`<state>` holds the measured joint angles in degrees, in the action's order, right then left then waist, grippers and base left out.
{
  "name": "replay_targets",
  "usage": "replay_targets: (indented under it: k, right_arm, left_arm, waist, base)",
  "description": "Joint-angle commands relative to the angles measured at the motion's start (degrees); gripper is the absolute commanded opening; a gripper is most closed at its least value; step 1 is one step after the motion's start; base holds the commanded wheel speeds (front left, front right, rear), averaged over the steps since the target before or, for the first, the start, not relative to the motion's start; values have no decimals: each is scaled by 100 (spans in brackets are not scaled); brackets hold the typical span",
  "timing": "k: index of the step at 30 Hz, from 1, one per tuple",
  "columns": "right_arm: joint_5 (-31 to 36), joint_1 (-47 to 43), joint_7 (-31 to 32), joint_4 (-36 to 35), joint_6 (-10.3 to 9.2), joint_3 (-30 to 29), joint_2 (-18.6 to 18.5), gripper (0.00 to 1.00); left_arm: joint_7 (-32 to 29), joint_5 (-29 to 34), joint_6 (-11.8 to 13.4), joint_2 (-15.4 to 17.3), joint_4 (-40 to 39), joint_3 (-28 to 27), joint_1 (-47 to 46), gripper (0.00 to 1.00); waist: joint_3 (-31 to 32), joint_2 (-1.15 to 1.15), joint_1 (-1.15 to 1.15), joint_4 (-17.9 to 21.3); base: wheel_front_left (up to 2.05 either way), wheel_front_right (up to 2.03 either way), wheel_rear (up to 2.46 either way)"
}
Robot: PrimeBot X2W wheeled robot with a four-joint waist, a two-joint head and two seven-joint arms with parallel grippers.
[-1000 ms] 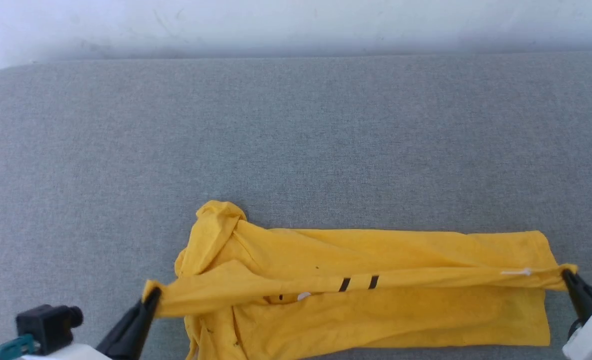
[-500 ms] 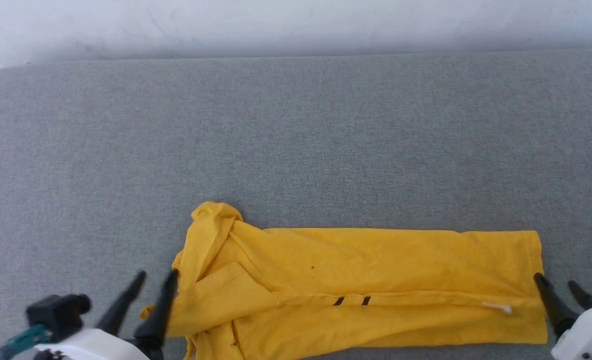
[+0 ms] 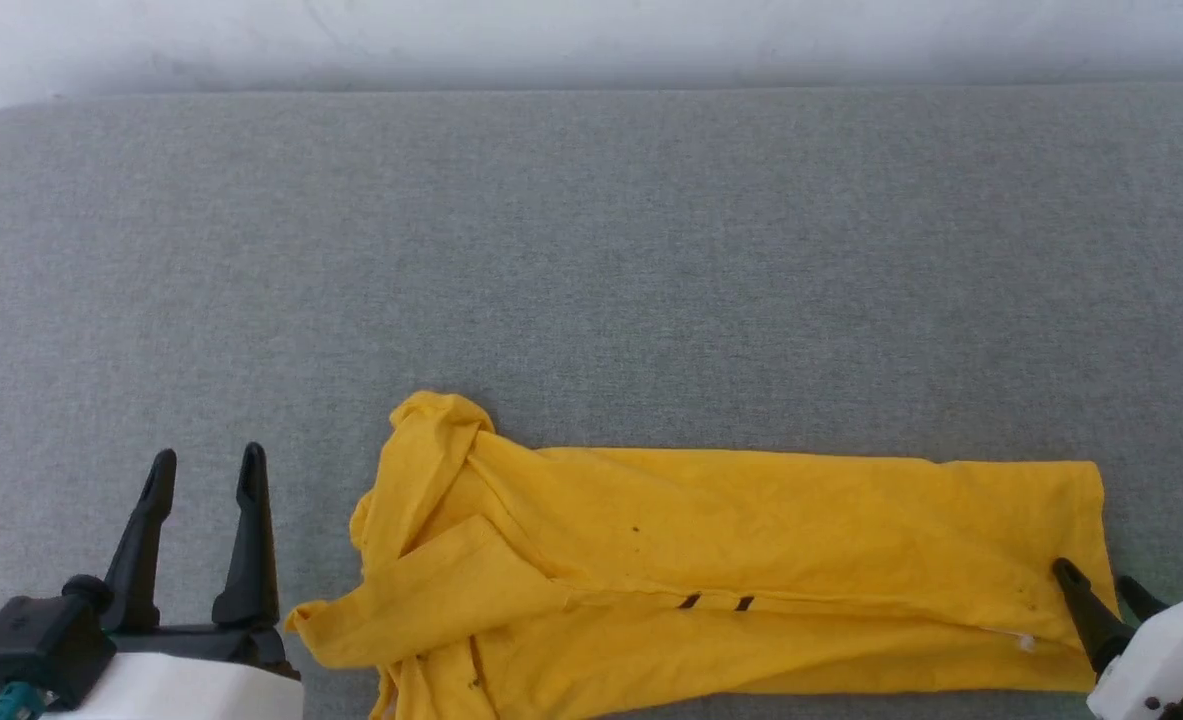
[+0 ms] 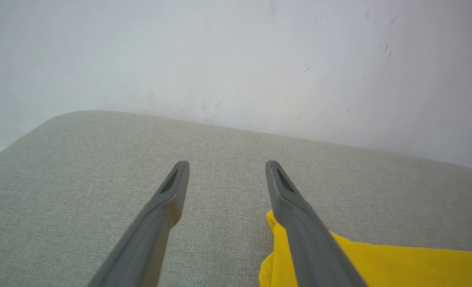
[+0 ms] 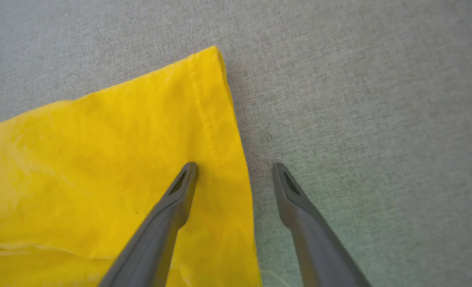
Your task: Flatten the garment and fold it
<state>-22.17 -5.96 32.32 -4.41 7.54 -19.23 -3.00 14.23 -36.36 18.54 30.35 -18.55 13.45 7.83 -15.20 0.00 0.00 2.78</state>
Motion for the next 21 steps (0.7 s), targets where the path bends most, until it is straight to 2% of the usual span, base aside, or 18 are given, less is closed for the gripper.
replay_targets:
  k: [1, 4, 5, 6, 7, 10, 14, 21]
  right_arm:
    - [-16, 98, 8, 121, -5, -6, 12, 100]
    - [20, 131, 28, 357, -5, -19, 12, 100]
    - [-30, 137, 64, 446, -5, -20, 12, 56]
    - [-69, 135, 117, 512, -5, 12, 12, 23]
    - [-143, 141, 150, 552, -5, 36, 12, 0]
    - [-196, 140, 239, 530, -5, 97, -3, 0]
    - [-71, 220, 215, 366, -5, -139, -41, 0]
    - [304, 539, 98, 357, -5, -1066, -236, 0]
  left_arm:
    - [45, 128, 52, -2, -15, 18, -78, 100]
    - [52, 282, 86, -3, -21, 51, -92, 100]
    - [53, 321, 96, -2, -23, 57, -96, 100]
    - [54, 343, 98, -7, -24, 65, -99, 100]
    - [55, 358, 99, -11, -22, 74, -96, 100]
    - [57, 385, 91, -24, 8, 116, -84, 100]
    - [58, 394, 87, -49, 86, 149, -61, 100]
    - [62, 374, 16, -145, 221, 242, -57, 100]
  waist:
    - [-28, 0, 0, -51]
    - [-38, 0, 0, -129]
    - [-35, 0, 0, -151]
    - [-29, 0, 0, -171]
    - [-23, 0, 0, -185]
    - [26, 0, 0, -217]
    - [119, 0, 0, -199]
    - [244, 0, 0, -145]
  base:
    - [0, 0, 0]
    - [0, 0, 0]
    - [0, 0, 0]
    - [0, 0, 0]
    - [0, 0, 0]
    - [0, 0, 0]
    - [0, 0, 0]
    - [0, 0, 0]
